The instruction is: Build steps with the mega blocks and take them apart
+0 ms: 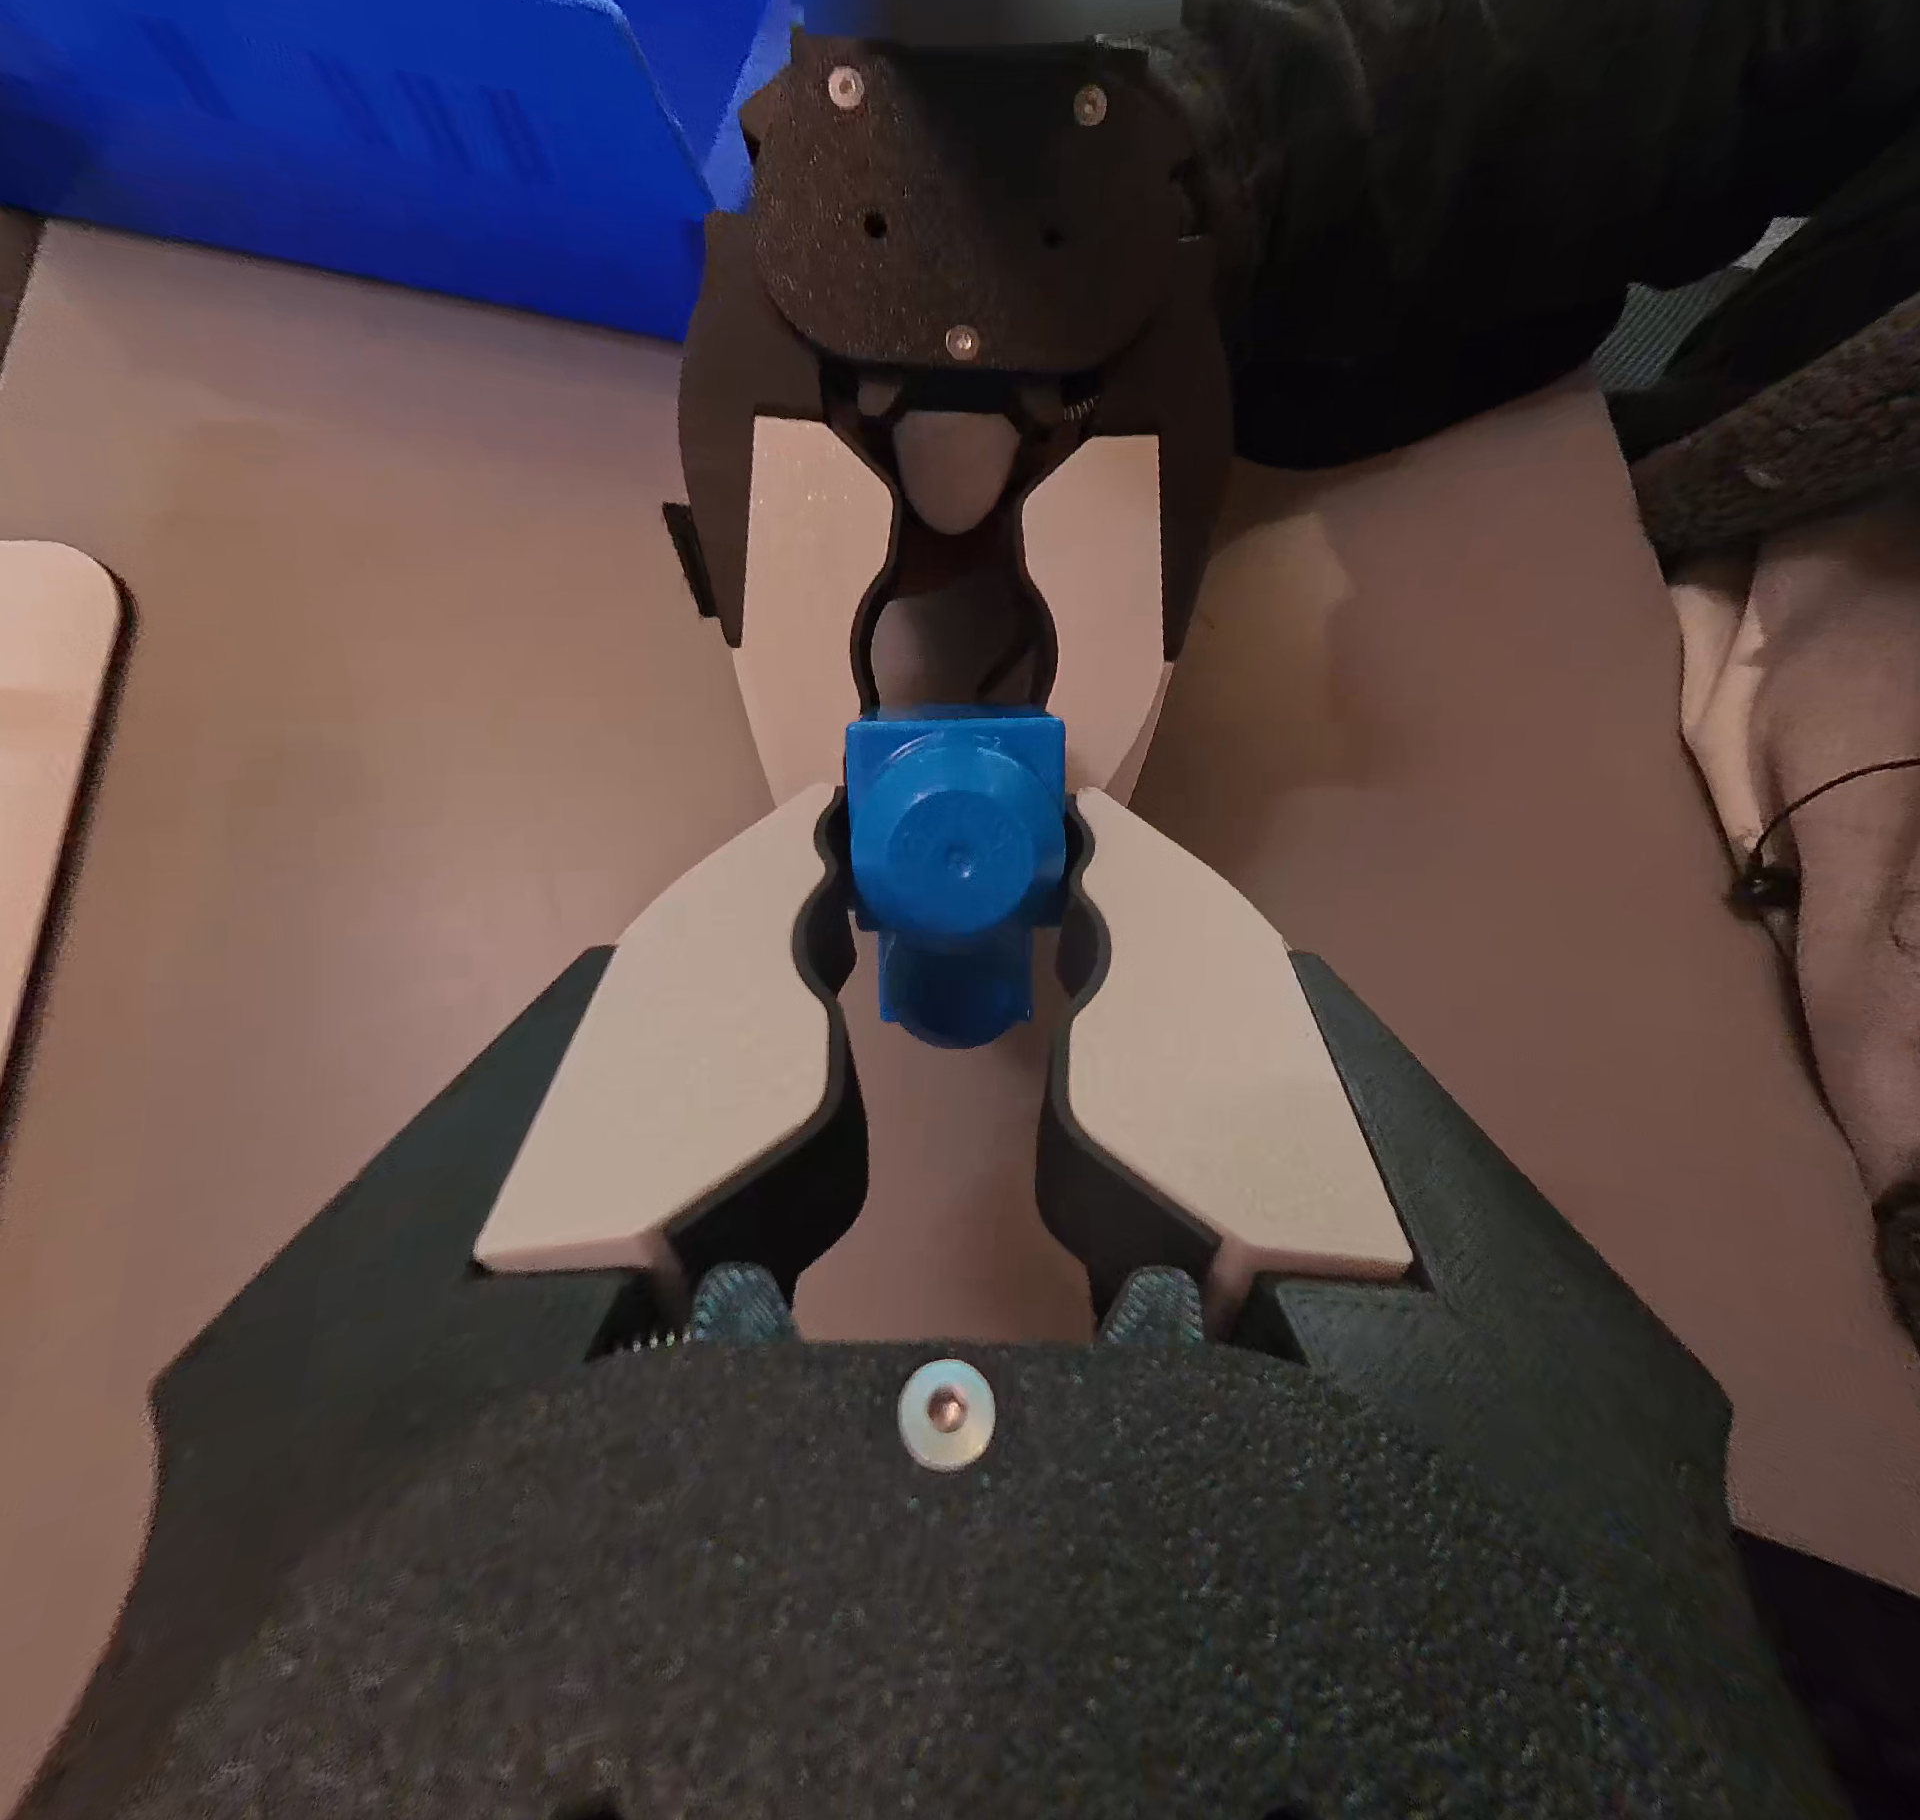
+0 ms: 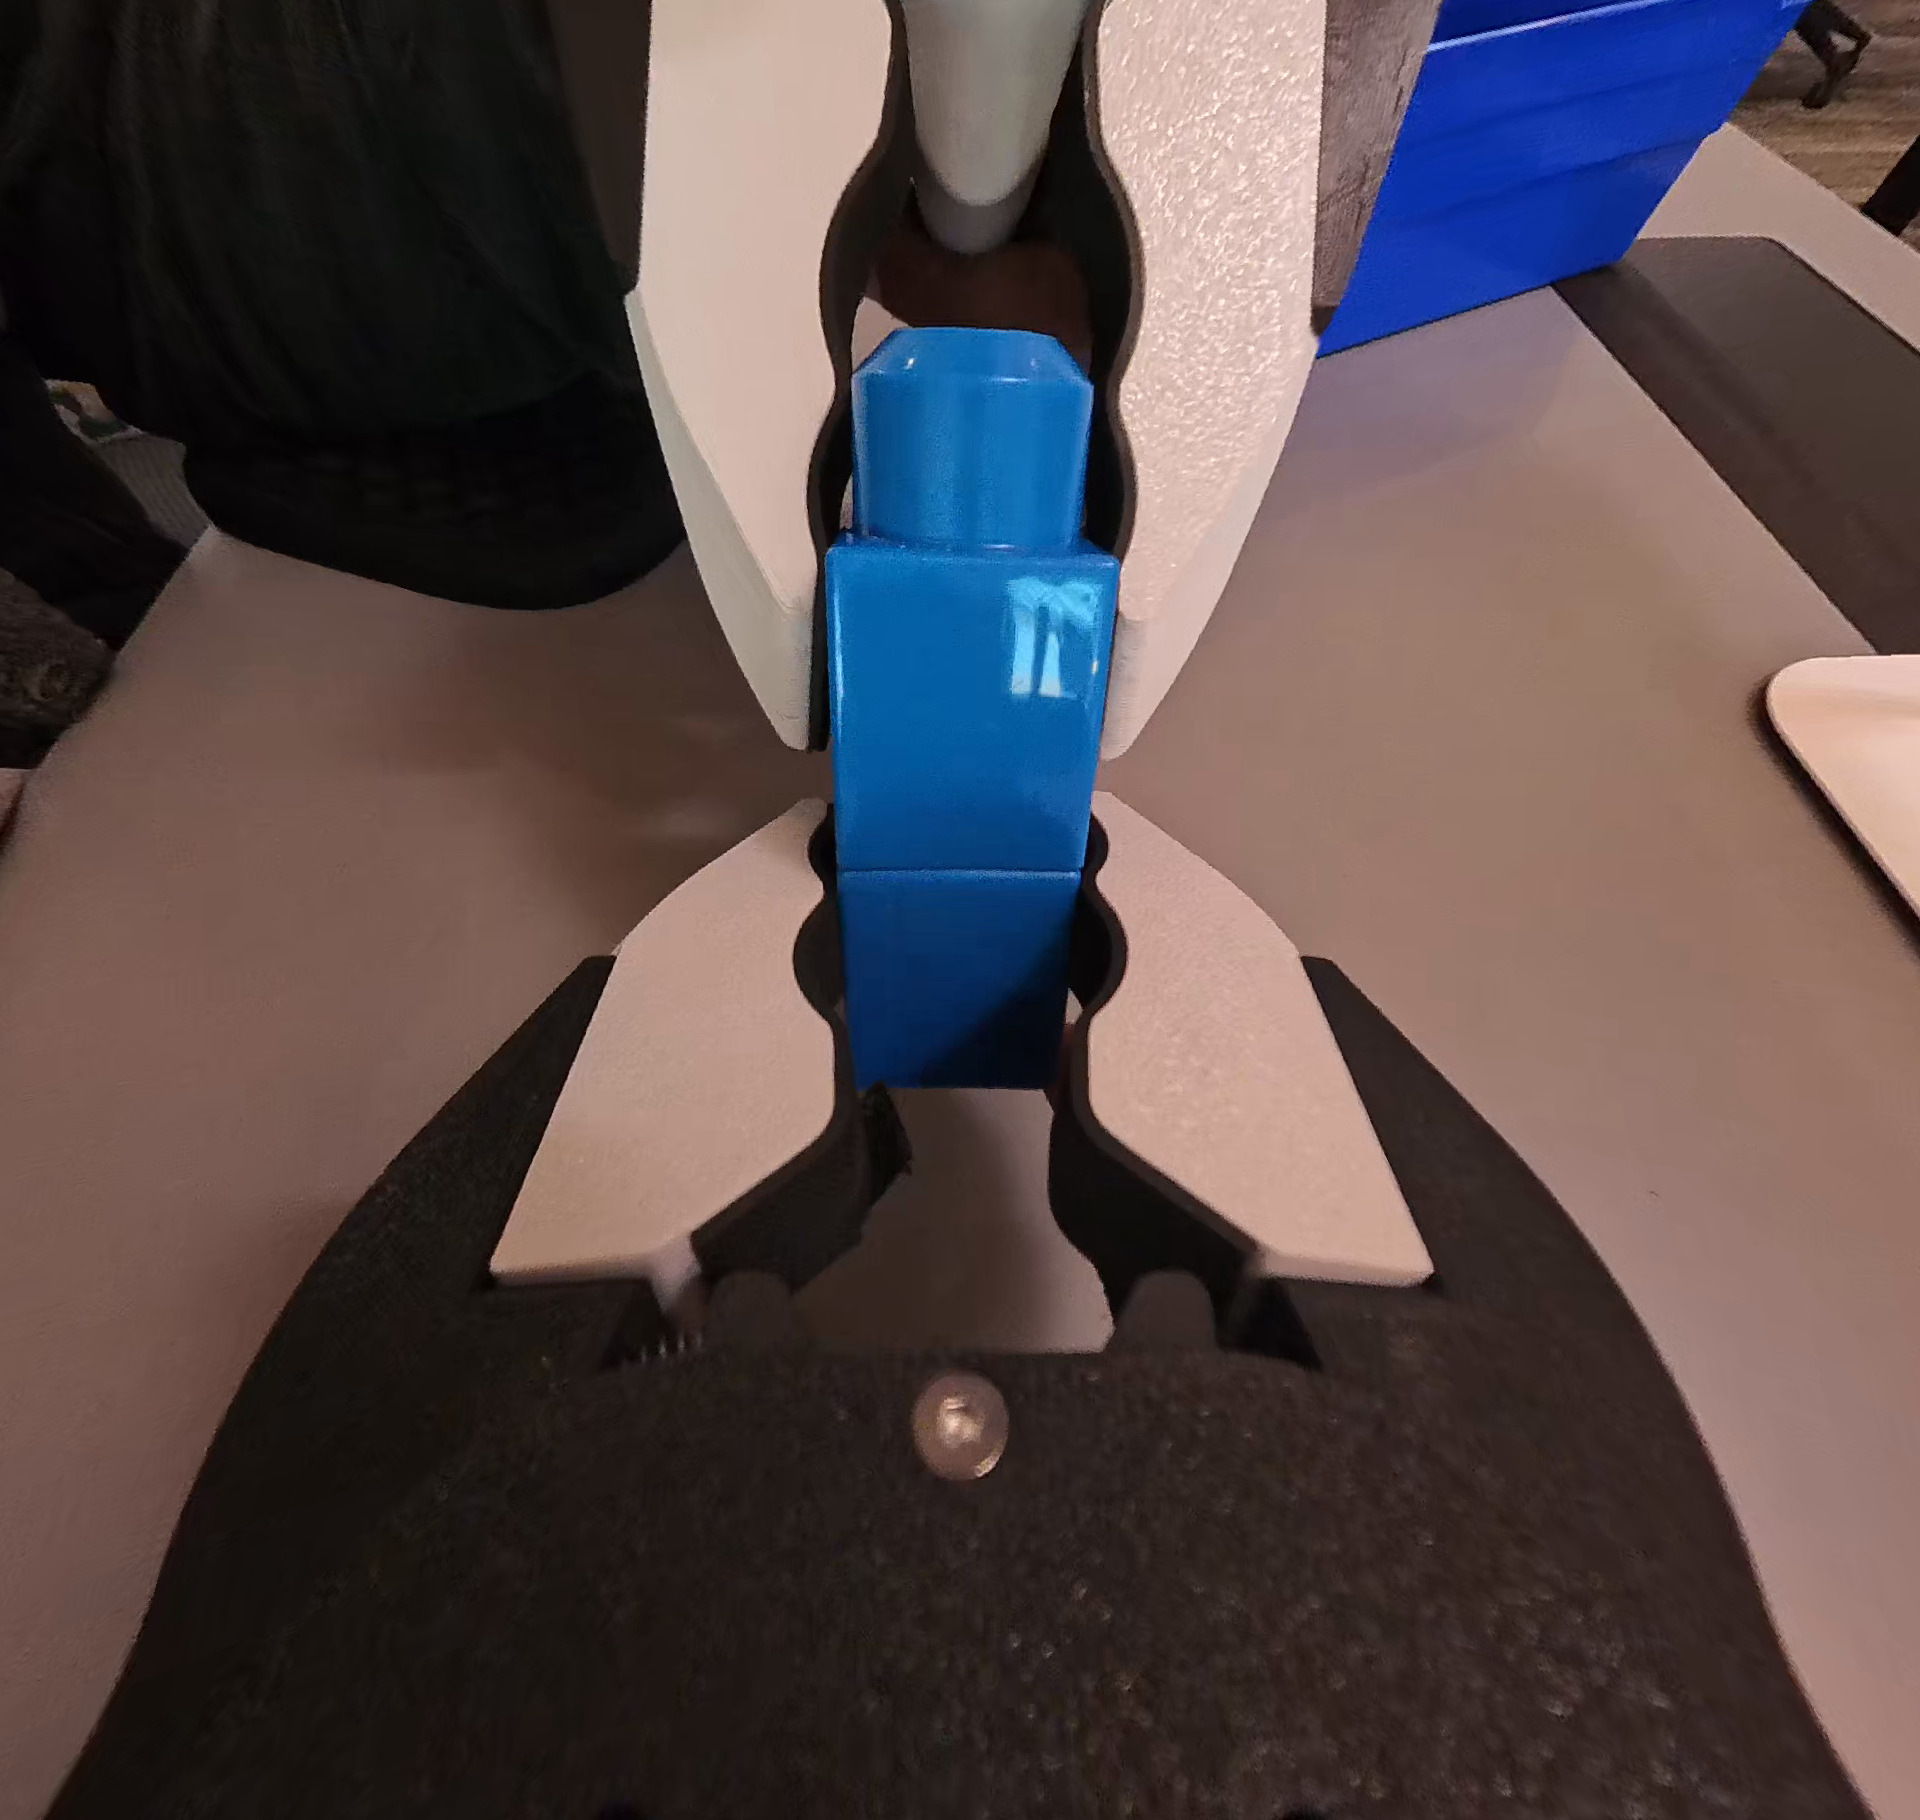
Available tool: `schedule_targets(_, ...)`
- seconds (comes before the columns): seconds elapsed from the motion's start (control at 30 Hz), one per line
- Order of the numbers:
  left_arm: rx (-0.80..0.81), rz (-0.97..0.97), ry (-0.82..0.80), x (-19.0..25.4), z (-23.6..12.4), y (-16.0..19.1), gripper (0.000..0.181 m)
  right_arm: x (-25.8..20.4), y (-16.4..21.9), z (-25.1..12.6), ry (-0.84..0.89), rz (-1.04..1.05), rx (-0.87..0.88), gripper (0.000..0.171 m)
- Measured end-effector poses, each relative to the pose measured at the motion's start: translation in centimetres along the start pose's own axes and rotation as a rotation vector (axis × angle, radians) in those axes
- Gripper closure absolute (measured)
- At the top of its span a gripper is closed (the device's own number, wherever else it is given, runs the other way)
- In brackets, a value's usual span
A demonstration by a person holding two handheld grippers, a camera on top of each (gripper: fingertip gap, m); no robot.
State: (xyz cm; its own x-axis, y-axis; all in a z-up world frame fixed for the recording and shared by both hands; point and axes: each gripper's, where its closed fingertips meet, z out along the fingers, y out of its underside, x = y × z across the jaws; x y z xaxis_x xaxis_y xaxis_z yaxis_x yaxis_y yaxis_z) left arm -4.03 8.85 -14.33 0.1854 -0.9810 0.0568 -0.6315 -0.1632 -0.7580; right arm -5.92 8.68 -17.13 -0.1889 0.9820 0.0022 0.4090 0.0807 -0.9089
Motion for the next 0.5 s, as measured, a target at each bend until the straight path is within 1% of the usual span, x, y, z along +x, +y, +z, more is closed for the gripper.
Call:
schedule_targets(0.13,0.129,0.017,-0.009,-0.3,-0.9,-1.8,0.144,0.3,-1.5,-0.7,0.006,0.026,0.088,0.130)
schedule_targets(0.27,0.303,0.070,-0.100,-1.4,-3.0,-4.0,0.145,1.4,-3.2,-2.3,0.054,0.058,0.199,0.130)
schedule_targets(0.33,0.409,0.053,-0.134,-2.2,-4.3,-5.0,0.141,2.3,-4.0,-3.6,0.099,0.059,0.251,0.130)
schedule_targets(0.4,0.476,0.030,-0.150,-2.9,-4.9,-5.3,0.134,2.9,-5.0,-4.9,0.131,0.066,0.318,0.130)
schedule_targets(0.5,0.524,-0.028,-0.115,-3.4,-4.5,-4.9,0.125,3.4,-6.3,-6.6,0.134,0.094,0.428,0.130)
